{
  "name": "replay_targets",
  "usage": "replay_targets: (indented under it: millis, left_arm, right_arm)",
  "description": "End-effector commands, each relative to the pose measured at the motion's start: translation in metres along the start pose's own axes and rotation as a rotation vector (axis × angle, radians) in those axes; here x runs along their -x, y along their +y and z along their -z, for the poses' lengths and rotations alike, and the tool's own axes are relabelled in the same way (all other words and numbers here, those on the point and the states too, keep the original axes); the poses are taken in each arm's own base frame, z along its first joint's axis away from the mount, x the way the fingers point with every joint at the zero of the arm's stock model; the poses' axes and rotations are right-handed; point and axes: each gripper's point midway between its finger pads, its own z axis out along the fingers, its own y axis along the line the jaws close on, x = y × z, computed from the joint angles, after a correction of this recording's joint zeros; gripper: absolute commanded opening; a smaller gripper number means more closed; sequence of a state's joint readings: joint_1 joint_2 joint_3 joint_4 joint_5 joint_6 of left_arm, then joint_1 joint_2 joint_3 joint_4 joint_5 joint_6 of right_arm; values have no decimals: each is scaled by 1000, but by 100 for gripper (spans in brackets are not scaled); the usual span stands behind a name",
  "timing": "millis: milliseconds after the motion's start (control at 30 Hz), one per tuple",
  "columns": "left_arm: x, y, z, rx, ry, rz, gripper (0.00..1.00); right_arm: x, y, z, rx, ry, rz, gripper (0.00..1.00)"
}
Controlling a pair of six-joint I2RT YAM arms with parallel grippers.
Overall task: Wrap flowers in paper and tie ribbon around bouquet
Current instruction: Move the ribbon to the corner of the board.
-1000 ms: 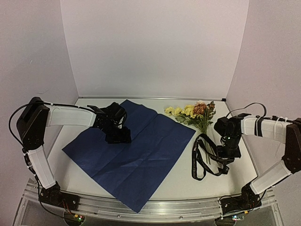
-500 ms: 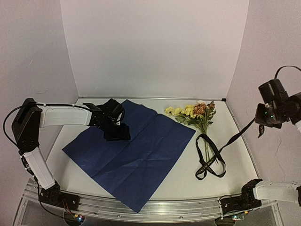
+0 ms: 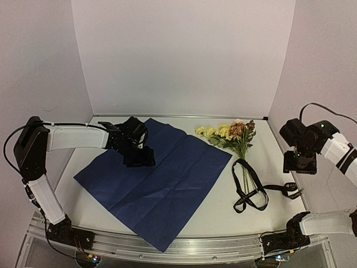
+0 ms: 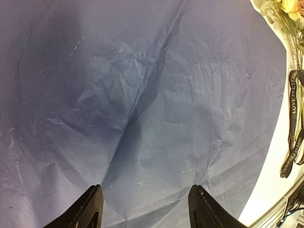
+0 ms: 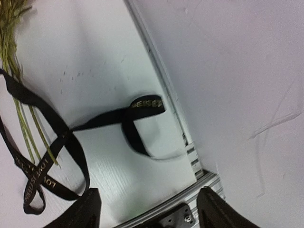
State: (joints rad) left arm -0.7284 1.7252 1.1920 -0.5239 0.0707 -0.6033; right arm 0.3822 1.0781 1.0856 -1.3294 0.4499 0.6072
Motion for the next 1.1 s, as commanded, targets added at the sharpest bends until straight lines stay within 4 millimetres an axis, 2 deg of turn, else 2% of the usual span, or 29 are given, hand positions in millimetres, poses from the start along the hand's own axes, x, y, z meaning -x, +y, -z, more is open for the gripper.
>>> replay_targets:
  millis: [0, 100, 200, 300, 500, 600, 667, 733, 767, 800, 900, 933, 1067]
  left_arm:
    - [24, -22, 25, -64, -68, -3, 64]
    - [24, -22, 24, -64, -64, -3, 64]
    - [26, -23, 25, -67, -67, -2, 64]
    - [25, -24, 25, -69, -62, -4, 64]
    - [25, -25, 22, -68, -53, -9, 64]
    - [25, -26, 20, -72, -51, -9, 64]
    - [25, -26, 19, -73, -50, -8, 64]
    - [24, -25, 19, -72, -51, -5, 64]
    - [24, -24, 19, -71, -50, -5, 64]
    - [23, -24, 18, -70, -49, -5, 64]
    - [22, -22, 21, -67, -50, -4, 63]
    - [22, -21, 22, -63, -53, -5, 63]
    - [23, -19, 28, -54, -66, -3, 63]
  right_arm:
    - [-53, 25, -15, 116, 241, 40, 76]
    - [-66, 60, -35, 178, 347, 2, 73]
    - [-83, 78, -60, 182, 408, -41, 72]
    - [-96, 85, -80, 173, 429, -73, 72]
    - [-115, 98, -105, 157, 475, -122, 68]
    - [-118, 110, -117, 171, 490, -149, 65]
    - [-120, 110, -122, 154, 490, -155, 61]
    - [-117, 104, -128, 115, 461, -151, 53]
    - [-116, 101, -129, 99, 452, -153, 45]
    - [-114, 97, -129, 84, 441, -155, 35]
    - [-111, 67, -118, -15, 422, -137, 4]
    - [-105, 59, -110, -29, 396, -131, 0]
    - [-79, 5, -65, -131, 260, -81, 0]
